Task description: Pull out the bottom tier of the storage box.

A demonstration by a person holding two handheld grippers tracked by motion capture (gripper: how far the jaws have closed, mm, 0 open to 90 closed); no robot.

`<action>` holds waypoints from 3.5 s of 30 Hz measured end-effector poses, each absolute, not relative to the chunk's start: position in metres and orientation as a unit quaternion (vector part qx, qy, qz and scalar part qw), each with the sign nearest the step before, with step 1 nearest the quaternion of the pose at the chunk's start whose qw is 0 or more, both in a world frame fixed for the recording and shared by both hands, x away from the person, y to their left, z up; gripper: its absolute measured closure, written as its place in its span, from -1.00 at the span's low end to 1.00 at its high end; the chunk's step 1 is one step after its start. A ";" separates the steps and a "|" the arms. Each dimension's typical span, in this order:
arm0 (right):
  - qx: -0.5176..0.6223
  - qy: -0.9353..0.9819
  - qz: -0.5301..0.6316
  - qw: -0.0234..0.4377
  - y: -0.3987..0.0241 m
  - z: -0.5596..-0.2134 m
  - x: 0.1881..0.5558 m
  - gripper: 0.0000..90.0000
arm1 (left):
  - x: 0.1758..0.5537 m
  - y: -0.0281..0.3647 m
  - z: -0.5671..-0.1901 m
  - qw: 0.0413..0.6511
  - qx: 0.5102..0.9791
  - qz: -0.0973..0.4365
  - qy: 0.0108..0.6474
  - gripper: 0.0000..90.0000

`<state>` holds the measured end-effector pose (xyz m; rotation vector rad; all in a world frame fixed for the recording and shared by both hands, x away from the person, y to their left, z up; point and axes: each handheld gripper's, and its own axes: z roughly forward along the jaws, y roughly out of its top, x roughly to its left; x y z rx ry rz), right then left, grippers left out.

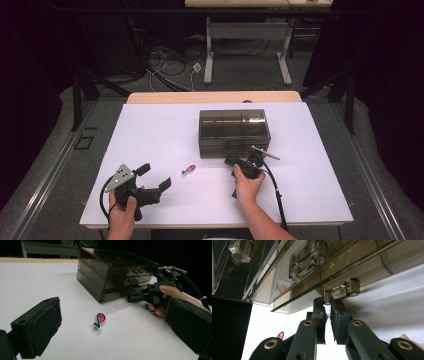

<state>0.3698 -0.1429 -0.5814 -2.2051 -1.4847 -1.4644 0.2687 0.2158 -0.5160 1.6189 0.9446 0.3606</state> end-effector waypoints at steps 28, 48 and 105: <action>-0.719 -0.491 -0.489 0.058 -0.144 -0.581 0.357 0.84 | 0.267 0.215 -0.514 0.579 0.693 0.156 0.400 -0.98; -0.718 -0.488 -0.493 0.053 -0.144 -0.582 0.349 0.84 | 0.266 0.215 -0.513 0.578 0.695 0.160 0.396 -0.98; -0.673 -0.564 -0.477 0.039 -0.133 -0.561 0.331 0.14 | 0.265 0.215 -0.514 0.576 0.695 0.161 0.399 -0.98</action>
